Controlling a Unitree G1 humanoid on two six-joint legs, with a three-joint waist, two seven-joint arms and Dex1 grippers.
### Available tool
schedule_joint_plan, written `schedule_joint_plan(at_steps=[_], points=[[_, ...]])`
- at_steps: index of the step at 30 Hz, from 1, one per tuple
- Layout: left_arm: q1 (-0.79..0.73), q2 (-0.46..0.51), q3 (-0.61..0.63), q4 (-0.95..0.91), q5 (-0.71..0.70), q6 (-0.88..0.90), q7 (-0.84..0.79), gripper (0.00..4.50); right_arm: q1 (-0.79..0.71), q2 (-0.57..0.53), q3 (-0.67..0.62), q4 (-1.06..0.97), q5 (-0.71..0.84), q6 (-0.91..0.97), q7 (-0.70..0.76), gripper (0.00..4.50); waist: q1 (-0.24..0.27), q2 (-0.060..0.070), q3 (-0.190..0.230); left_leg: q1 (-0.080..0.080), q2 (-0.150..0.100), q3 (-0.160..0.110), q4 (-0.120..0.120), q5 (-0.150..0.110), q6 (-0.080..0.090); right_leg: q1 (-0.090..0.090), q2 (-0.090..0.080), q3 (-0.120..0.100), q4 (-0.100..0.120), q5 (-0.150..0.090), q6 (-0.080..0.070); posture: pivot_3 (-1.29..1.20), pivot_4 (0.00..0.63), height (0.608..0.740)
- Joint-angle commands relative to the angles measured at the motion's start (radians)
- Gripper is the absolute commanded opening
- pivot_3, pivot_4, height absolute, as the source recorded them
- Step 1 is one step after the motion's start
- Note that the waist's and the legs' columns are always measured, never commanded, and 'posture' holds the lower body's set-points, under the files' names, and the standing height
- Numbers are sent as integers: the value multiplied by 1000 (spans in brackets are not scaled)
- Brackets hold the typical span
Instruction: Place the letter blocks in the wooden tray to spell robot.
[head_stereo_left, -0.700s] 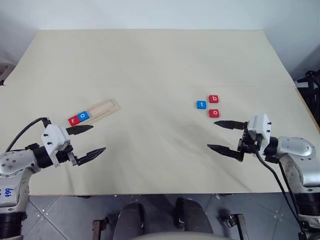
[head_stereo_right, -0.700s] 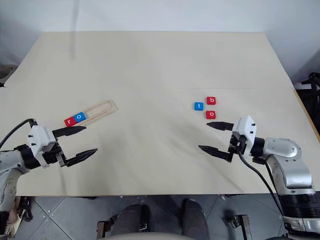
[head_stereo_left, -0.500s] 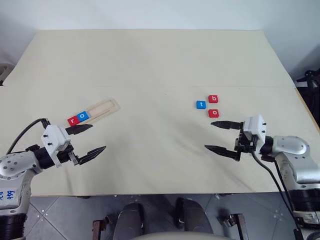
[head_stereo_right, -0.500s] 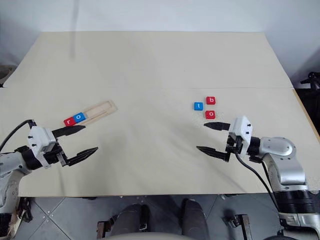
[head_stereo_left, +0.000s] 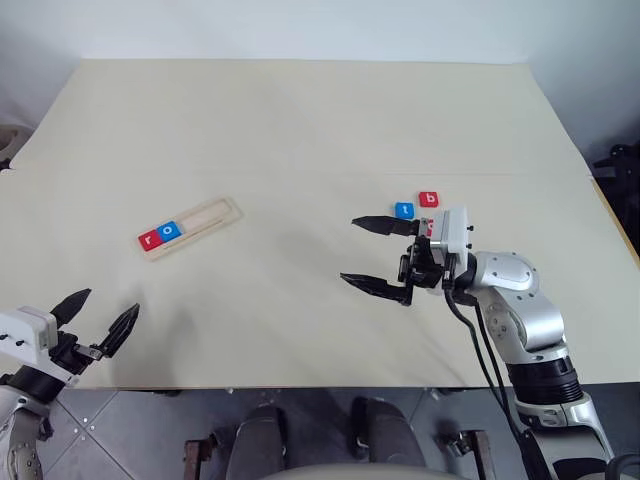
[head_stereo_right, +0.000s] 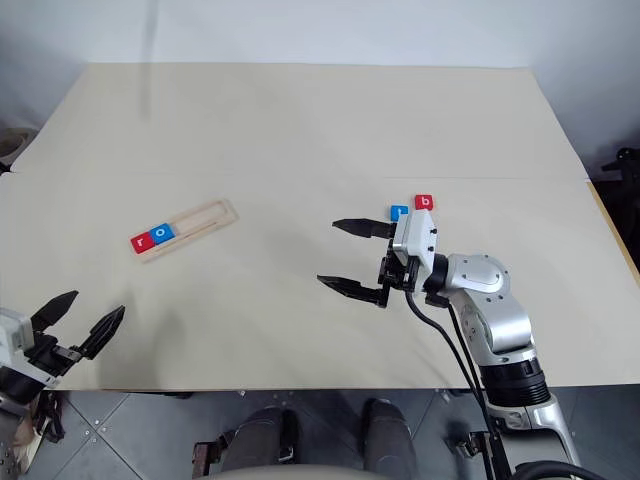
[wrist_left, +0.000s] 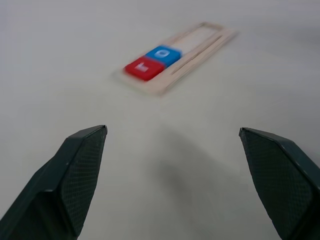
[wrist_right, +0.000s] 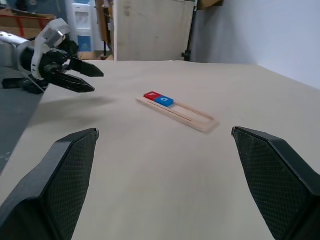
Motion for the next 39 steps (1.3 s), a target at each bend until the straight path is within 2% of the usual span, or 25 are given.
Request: schedule_joint_plan(at_steps=[1,5,10,14,19,23,27,35,39], points=[[-94,94,-26,85,-6,-5,-72,4500,6,-40,-33,-48,23,12,8,4463,0,0,0,0,0,0,1,-1,0,0,0,0,0,0,0,0,150,740],[-257,226,-105,299,36,-29,-201,4500,33,-84,-55,-70,35,35,6,4463,-5,0,0,0,1,1,1,-1,-1,0,1,0,1,0,0,0,150,740],[-531,365,-244,678,144,-145,-368,4500,55,-119,-87,-77,30,45,-14,4463,-17,0,0,-1,3,4,0,-2,-2,-2,3,0,2,0,0,0,150,740],[-715,406,-336,922,229,-250,-450,4500,65,-133,-108,-92,30,53,-38,4463,-26,0,0,-1,2,6,0,-2,-2,-2,3,-1,2,0,0,0,150,740],[-860,411,-402,1095,299,-313,-473,4500,109,-155,-136,-145,35,74,-69,4463,-30,-1,0,-2,2,6,0,-2,-2,-3,3,-1,2,0,1,0,150,740],[-922,398,-433,1174,334,-312,-462,4500,142,-175,-167,-183,43,94,-93,4463,-30,-1,0,-2,2,6,1,-2,-2,-3,3,-1,2,0,1,0,150,740],[-911,371,-465,1194,354,-287,-522,4500,157,-186,-189,-218,49,114,-120,4463,-30,-1,0,-2,3,6,1,-2,-2,-3,3,-1,3,0,1,0,150,740],[-838,315,-466,1074,306,-225,-620,4500,171,-171,-180,-247,49,128,-163,4463,-24,2,-1,0,2,6,2,-2,-2,-1,3,0,3,0,1,0,150,740],[-813,308,-436,1014,292,-242,-536,4500,157,-163,-160,-223,48,117,-152,4463,-22,2,-1,0,2,6,2,-3,-2,-1,3,0,3,1,1,0,150,740]])
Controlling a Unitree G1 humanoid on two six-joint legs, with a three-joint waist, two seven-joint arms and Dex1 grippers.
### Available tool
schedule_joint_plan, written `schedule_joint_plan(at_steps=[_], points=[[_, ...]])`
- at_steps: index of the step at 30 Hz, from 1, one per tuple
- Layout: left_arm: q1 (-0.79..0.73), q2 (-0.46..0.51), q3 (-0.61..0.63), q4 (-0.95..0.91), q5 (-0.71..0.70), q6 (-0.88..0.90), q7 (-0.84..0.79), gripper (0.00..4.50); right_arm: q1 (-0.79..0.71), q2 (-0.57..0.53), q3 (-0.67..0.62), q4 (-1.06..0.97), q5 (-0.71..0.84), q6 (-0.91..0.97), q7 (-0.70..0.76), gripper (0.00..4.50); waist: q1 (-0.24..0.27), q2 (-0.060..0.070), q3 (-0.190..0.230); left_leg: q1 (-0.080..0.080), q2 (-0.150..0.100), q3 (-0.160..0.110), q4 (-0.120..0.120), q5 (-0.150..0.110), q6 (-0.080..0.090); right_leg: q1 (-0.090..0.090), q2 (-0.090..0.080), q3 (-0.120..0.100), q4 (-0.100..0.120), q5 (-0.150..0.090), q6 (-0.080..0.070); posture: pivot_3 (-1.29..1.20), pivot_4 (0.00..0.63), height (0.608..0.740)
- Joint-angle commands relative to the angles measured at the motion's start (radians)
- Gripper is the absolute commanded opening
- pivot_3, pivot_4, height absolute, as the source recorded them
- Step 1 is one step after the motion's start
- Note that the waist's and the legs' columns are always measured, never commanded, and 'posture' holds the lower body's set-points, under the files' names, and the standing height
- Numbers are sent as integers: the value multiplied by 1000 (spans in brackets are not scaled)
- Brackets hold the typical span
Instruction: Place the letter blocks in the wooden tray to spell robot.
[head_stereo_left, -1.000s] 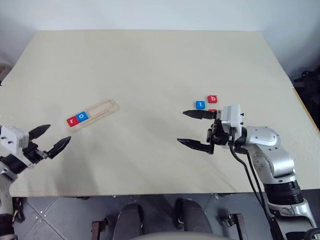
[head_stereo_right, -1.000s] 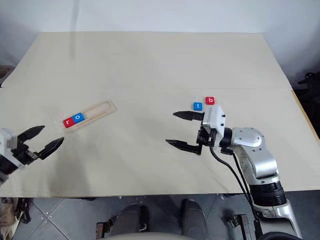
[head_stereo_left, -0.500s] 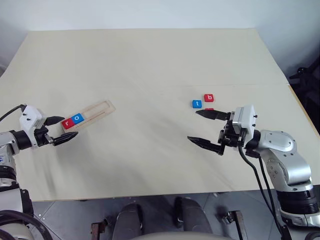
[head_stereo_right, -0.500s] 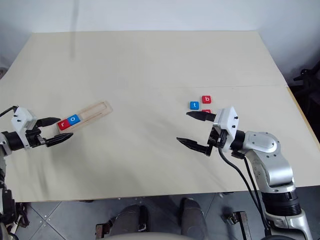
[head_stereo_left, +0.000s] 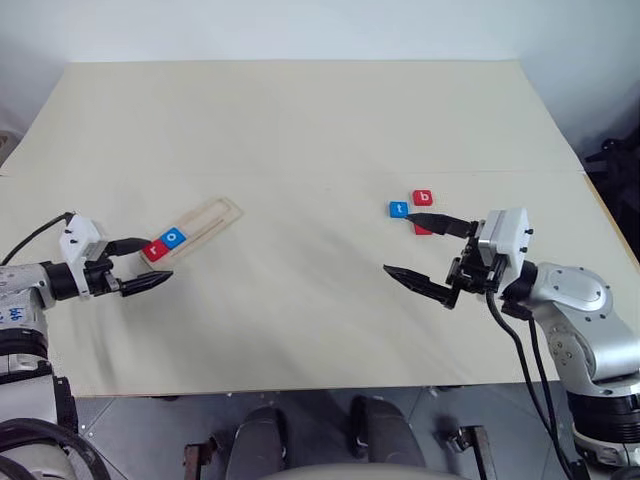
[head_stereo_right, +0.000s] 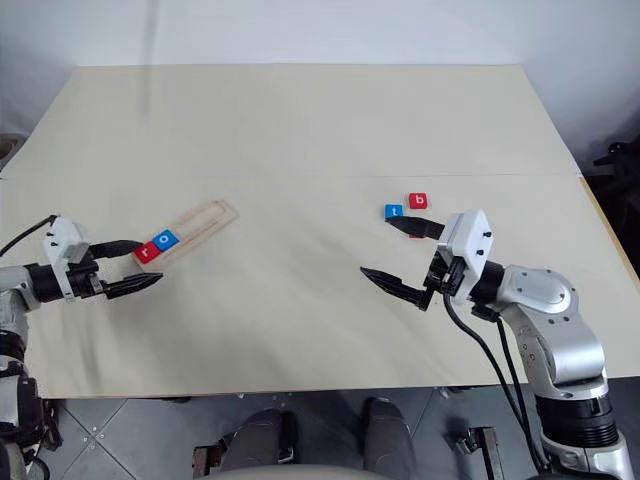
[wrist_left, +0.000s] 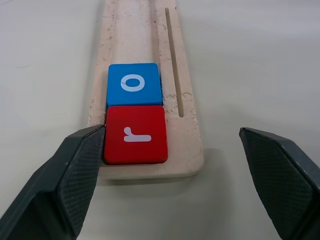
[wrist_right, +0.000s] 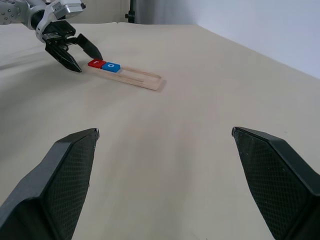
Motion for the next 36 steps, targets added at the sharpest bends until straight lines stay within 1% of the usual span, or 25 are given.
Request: schedule_joint_plan(at_steps=[1,4,9,12,18,23,26,28,32,36], points=[[29,-22,6,-23,-2,10,59,4500,-14,7,3,-14,13,-15,5,4463,2,0,0,0,0,0,0,0,0,0,0,0,0,0,0,0,150,740],[48,-33,44,-79,-45,30,82,4500,-19,8,6,-1,11,-22,12,4463,9,0,0,0,0,0,1,0,0,0,0,0,1,0,0,0,150,740],[145,-35,69,-256,-109,109,73,4500,-21,12,9,3,10,-25,14,4463,9,0,0,0,0,0,1,0,0,0,0,0,0,0,0,0,150,740],[147,-28,81,-285,-113,111,109,4500,-21,17,11,2,10,-25,12,4463,12,0,0,-1,0,0,1,0,0,0,0,0,0,0,0,0,150,740],[56,-13,70,-194,-96,103,121,4500,-2,16,0,-17,11,-23,2,4463,17,-1,0,-1,0,0,1,0,0,0,0,0,0,0,0,0,150,740],[-2,-15,41,-92,-46,38,155,4500,14,16,-11,-37,12,-21,-21,4463,16,-1,1,-1,0,0,1,0,0,-1,1,0,-1,0,0,0,150,740],[-12,-24,15,-43,-18,13,151,4500,18,16,-12,-43,12,-21,-30,4463,12,-1,1,-1,0,0,1,0,0,-1,1,0,0,0,0,0,150,740],[-14,-33,1,-30,-18,24,121,4500,21,14,-11,-46,13,-21,-34,4463,12,-1,1,-1,0,0,0,0,0,-1,1,0,0,0,0,0,150,740],[-11,-41,-1,-33,-34,48,82,4500,23,12,-12,-52,15,-19,-42,4463,15,-1,1,-1,0,0,1,0,0,-1,1,0,0,0,0,0,150,740],[0,-43,-1,-35,-28,40,91,4500,34,15,-7,-67,16,-16,-53,4463,15,-1,1,-1,0,0,1,0,0,-1,1,0,0,0,0,0,150,740]])
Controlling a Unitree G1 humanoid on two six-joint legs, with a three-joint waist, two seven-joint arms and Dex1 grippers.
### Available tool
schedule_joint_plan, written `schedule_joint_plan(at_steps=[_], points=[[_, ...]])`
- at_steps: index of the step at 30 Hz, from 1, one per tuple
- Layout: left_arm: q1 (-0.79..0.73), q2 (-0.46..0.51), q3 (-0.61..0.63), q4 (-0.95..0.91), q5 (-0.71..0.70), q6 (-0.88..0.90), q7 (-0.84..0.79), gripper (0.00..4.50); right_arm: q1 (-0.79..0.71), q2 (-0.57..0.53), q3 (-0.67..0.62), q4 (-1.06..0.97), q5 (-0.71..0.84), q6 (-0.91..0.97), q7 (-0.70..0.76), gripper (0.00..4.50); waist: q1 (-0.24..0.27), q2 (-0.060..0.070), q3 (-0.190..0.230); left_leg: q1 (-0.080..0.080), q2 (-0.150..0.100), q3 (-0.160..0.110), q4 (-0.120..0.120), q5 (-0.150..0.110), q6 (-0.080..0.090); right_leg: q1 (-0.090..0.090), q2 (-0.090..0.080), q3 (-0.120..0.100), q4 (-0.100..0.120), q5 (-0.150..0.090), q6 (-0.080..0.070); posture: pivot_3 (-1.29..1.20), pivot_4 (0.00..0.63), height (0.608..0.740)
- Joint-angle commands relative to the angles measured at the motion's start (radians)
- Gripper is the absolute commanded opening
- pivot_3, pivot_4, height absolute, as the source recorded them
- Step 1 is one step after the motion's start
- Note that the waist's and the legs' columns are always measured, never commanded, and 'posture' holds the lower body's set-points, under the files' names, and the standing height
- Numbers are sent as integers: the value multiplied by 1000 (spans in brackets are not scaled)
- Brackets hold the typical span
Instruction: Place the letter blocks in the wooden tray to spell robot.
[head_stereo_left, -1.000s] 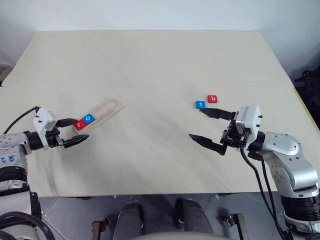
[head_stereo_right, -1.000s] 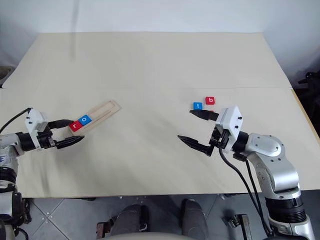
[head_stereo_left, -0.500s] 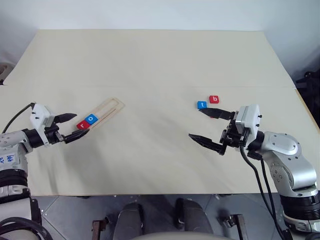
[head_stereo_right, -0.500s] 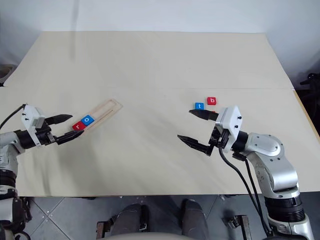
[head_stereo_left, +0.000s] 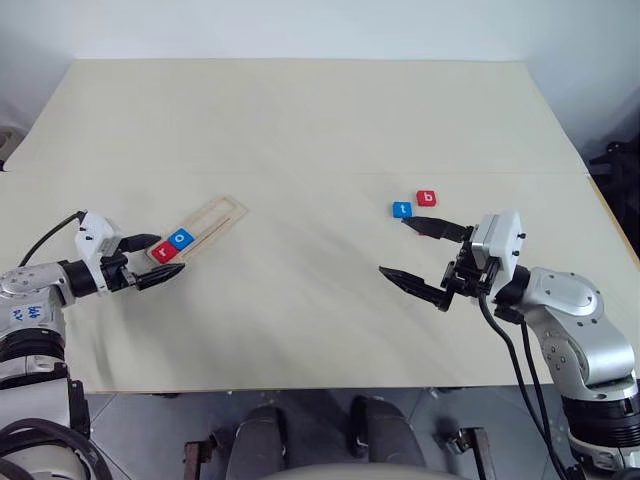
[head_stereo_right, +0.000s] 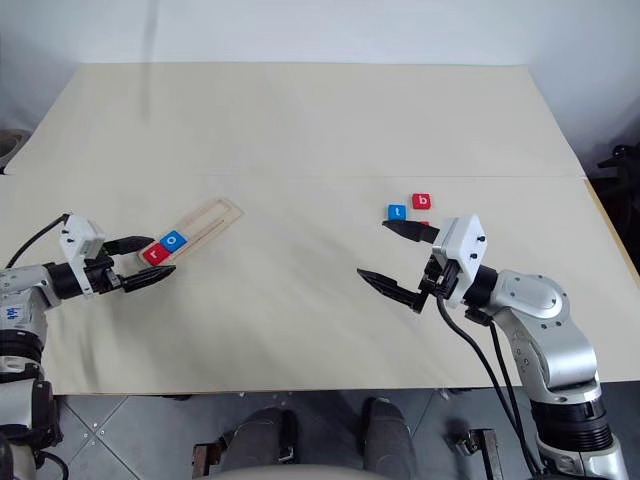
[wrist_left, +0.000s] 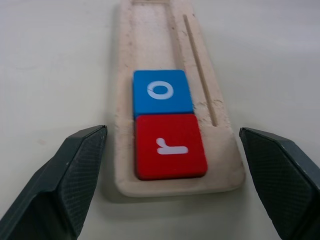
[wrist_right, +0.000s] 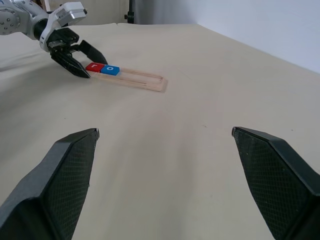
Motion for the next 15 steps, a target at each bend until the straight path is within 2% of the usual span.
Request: schedule_joint_plan(at_steps=[1,7,10,12,15], points=[[15,3,1,-11,7,-15,7,4500,11,2,-19,-53,17,-10,-10,4463,0,0,0,0,0,0,0,0,0,0,0,0,0,0,0,0,150,740],[27,-8,-22,-2,39,-29,59,4500,20,-2,-18,-59,25,-5,-6,4463,0,0,0,0,0,0,0,0,0,0,0,0,0,0,0,0,150,740],[34,-16,-25,-10,32,-20,49,3930,24,-12,-16,-58,38,-3,20,4500,0,0,0,1,0,0,0,0,0,0,0,0,0,0,0,0,150,740],[36,-18,-25,-13,29,-18,47,3390,25,-15,-11,-57,41,-4,34,4500,0,0,0,1,0,0,0,0,0,0,0,0,0,0,0,0,150,740],[40,-19,-22,-16,27,-26,51,3390,23,-14,-4,-54,41,-11,51,4500,0,0,0,1,0,0,0,0,0,0,0,0,0,0,0,0,150,740]])
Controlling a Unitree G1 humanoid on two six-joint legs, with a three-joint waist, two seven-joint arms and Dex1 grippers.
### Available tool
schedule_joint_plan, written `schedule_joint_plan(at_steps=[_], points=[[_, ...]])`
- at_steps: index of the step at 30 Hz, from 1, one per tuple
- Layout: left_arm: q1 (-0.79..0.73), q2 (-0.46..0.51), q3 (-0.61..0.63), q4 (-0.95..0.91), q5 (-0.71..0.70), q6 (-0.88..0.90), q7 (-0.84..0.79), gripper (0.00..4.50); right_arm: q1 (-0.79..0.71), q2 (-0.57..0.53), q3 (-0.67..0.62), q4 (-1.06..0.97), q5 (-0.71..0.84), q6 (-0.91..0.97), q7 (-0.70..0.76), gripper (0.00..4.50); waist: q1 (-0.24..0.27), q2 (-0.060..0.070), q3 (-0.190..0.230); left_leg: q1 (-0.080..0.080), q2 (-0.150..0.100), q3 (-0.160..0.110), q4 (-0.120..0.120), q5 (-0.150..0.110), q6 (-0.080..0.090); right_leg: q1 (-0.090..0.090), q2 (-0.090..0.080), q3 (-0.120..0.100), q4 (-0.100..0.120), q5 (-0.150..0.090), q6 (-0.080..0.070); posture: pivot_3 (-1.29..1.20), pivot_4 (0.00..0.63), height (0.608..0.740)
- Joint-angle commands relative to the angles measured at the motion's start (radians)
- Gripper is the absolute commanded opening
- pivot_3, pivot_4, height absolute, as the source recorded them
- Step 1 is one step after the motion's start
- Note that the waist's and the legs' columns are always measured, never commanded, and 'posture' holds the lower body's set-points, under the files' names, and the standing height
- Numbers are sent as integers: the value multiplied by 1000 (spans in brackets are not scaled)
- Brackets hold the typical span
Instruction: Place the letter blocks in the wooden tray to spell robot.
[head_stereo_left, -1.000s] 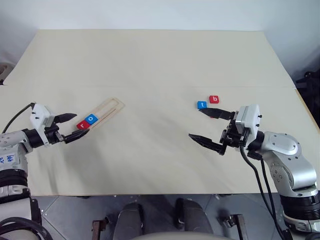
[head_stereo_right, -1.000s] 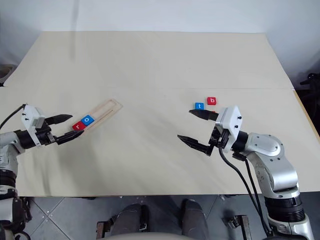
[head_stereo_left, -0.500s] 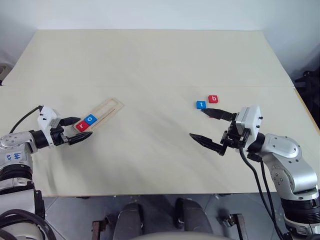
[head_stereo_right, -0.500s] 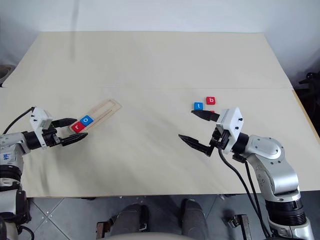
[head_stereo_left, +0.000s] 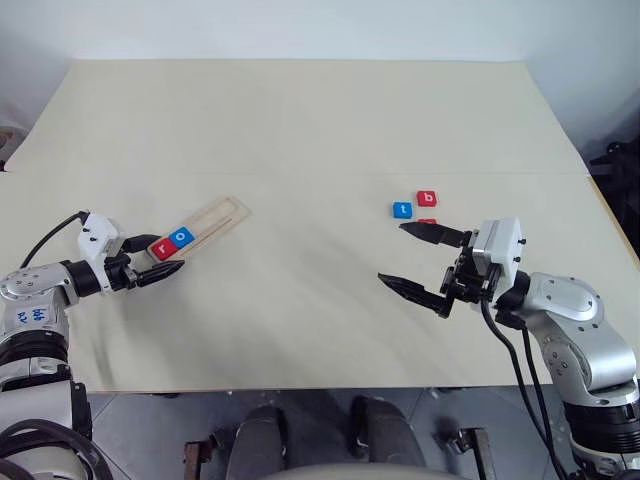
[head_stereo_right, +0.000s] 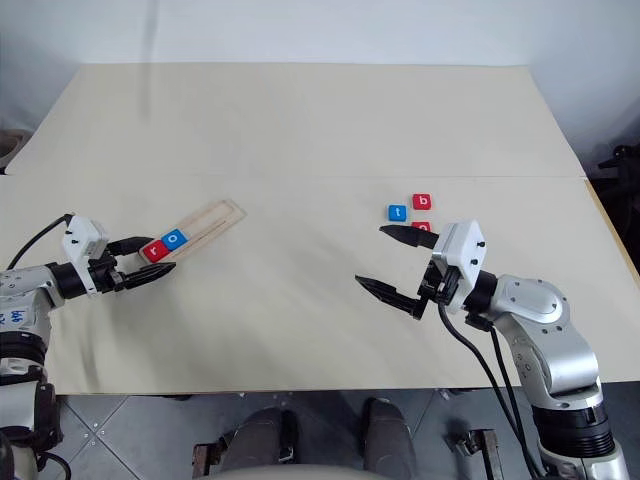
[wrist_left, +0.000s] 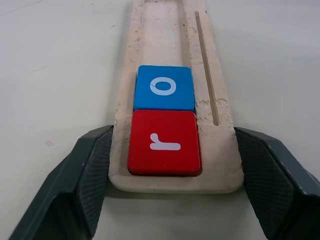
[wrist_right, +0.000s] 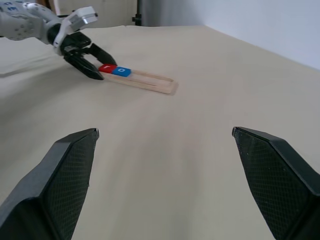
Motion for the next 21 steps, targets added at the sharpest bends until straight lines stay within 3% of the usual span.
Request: schedule_joint_plan(at_steps=[1,4,9,15,21], points=[[29,-9,-12,-9,13,-1,-5,3390,0,-9,-5,-38,20,-16,23,4500,0,0,0,0,0,0,0,0,0,0,0,0,0,0,0,0,150,740],[36,-20,-1,-41,-4,-16,-7,3390,0,-8,-8,-32,17,-21,34,4500,0,0,0,0,0,0,0,0,0,0,0,0,0,0,0,0,150,740],[66,-64,-39,-274,-41,15,-66,3390,21,-28,-38,-25,21,-17,52,4500,7,0,0,-1,0,0,0,0,0,0,0,0,0,0,0,0,150,740],[36,-146,-209,-553,11,108,-101,3390,140,-93,-137,-25,15,-31,80,4500,15,-1,0,-1,0,-1,1,0,0,0,0,0,-1,0,1,0,150,740],[-60,-217,-360,-564,107,128,-95,3390,299,-116,-252,-61,19,-48,81,4500,20,-1,0,0,0,-1,1,0,0,1,1,0,-1,0,1,0,150,740]])
